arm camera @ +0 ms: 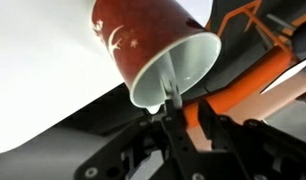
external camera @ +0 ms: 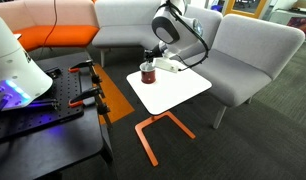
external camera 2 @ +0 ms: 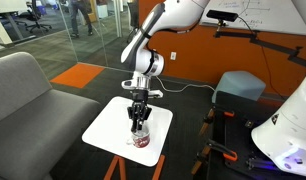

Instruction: Put the marker in the mug

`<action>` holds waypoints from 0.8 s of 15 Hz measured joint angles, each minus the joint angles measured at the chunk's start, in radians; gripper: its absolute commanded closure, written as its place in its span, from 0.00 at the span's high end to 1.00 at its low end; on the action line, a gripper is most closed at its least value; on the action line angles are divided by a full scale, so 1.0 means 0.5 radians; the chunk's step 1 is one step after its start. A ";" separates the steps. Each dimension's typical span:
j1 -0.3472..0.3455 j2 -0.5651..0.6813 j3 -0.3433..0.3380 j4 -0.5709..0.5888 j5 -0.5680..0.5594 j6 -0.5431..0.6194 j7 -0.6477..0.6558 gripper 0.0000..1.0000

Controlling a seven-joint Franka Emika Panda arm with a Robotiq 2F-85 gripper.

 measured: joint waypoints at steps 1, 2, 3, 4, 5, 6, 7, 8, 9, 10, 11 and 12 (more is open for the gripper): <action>-0.004 0.001 -0.002 0.004 0.002 0.000 0.000 0.73; -0.006 -0.003 -0.003 0.008 0.002 0.000 0.000 0.80; -0.007 -0.014 -0.004 0.008 0.002 0.000 0.000 0.86; -0.005 -0.036 -0.004 0.004 0.002 0.001 0.001 0.95; 0.001 -0.071 -0.004 -0.006 0.002 0.002 0.009 0.99; 0.012 -0.120 -0.004 -0.027 0.002 0.001 0.040 1.00; 0.028 -0.176 -0.006 -0.056 0.001 0.001 0.085 1.00; 0.052 -0.237 -0.013 -0.089 -0.007 0.001 0.146 1.00; 0.083 -0.297 -0.027 -0.123 -0.019 0.001 0.219 1.00; 0.117 -0.357 -0.043 -0.157 -0.032 0.000 0.288 1.00; 0.148 -0.418 -0.056 -0.191 -0.044 0.000 0.355 1.00; 0.176 -0.474 -0.068 -0.223 -0.052 0.000 0.410 1.00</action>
